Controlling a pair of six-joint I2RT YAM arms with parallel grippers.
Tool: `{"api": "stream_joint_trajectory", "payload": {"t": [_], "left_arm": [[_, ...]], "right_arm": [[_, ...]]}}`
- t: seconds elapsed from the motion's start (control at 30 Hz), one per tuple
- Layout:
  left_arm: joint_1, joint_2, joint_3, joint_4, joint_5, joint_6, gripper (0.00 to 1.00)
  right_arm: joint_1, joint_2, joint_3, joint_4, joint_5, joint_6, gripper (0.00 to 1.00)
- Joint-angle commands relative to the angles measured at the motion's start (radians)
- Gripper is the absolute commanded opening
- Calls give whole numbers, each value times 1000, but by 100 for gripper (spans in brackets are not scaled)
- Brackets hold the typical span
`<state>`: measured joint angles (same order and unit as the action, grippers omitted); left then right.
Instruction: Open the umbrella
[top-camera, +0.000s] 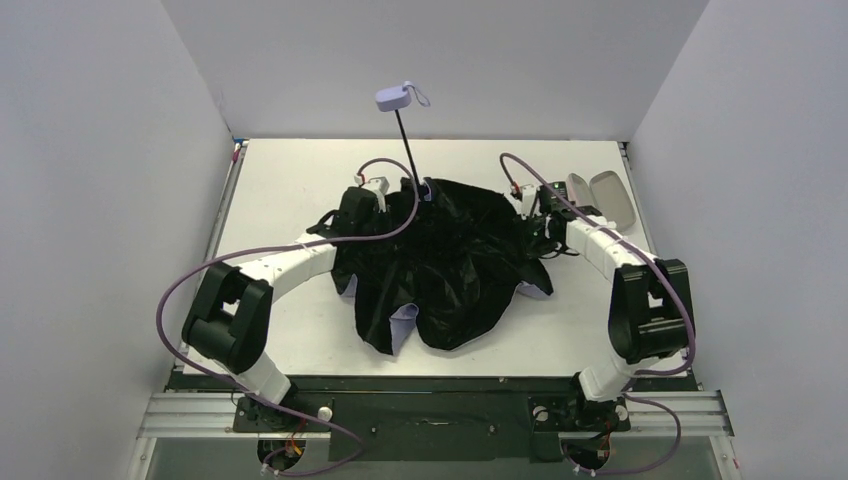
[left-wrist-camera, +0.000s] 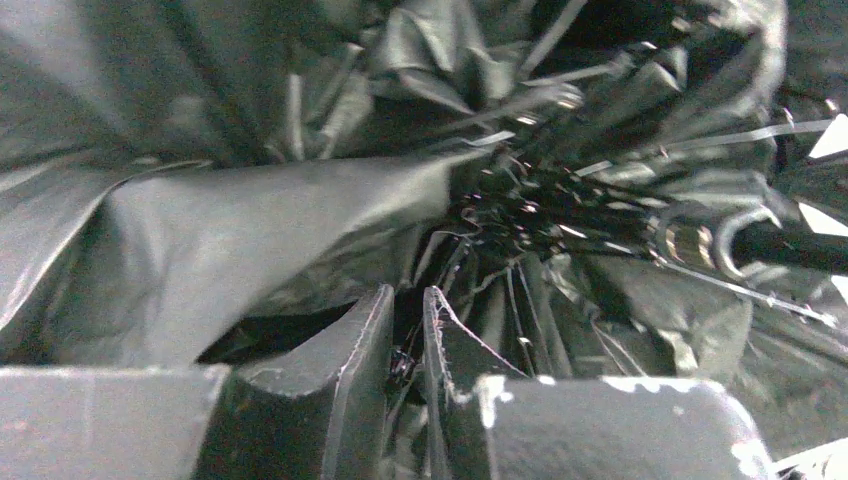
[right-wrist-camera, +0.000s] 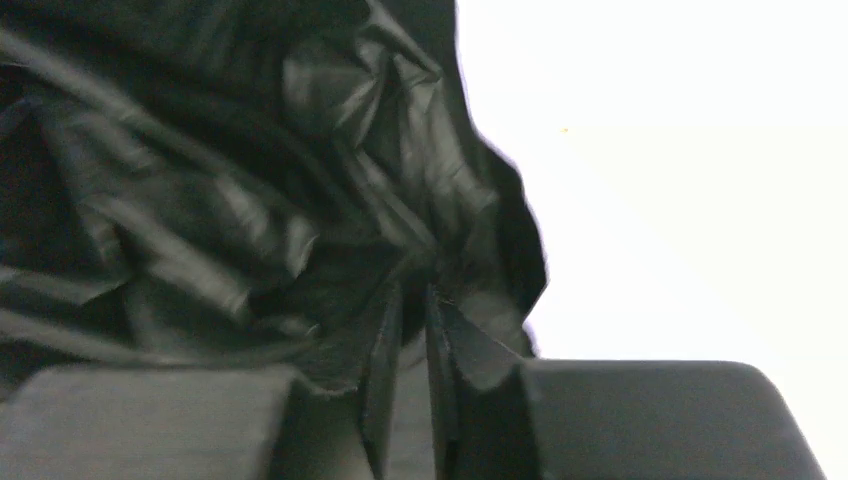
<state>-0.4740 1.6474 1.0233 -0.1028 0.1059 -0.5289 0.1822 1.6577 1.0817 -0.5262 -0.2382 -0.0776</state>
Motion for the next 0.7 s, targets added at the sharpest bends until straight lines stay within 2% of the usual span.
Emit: {"api": "stream_joint_trajectory", "payload": {"t": [0.0,0.03,0.1,0.17,0.27,0.33,0.47,0.67], "left_arm": [[-45,-60,-7,-34,-27,66,0],[-57,-62,-1,-32,-28,65,0],[-69,-61,9,-28,-28,66,0],[-78,-61,18,-24,-34,74,0],[-78,-61,25,-21,-34,86,0],[-78,-61,26,-19,-32,89,0],[-78,-59,27,-20,-28,96,0],[-76,-54,38,-16,-31,105,0]], "right_arm": [[-15,-149,68,17,-255,27,18],[-6,-178,86,20,-305,62,26],[9,-210,110,30,-359,123,33],[29,-233,126,57,-385,169,39],[91,-242,147,99,-373,233,42],[129,-221,161,145,-365,282,39],[164,-145,178,275,-338,411,22],[177,7,232,438,-344,583,17]]}}
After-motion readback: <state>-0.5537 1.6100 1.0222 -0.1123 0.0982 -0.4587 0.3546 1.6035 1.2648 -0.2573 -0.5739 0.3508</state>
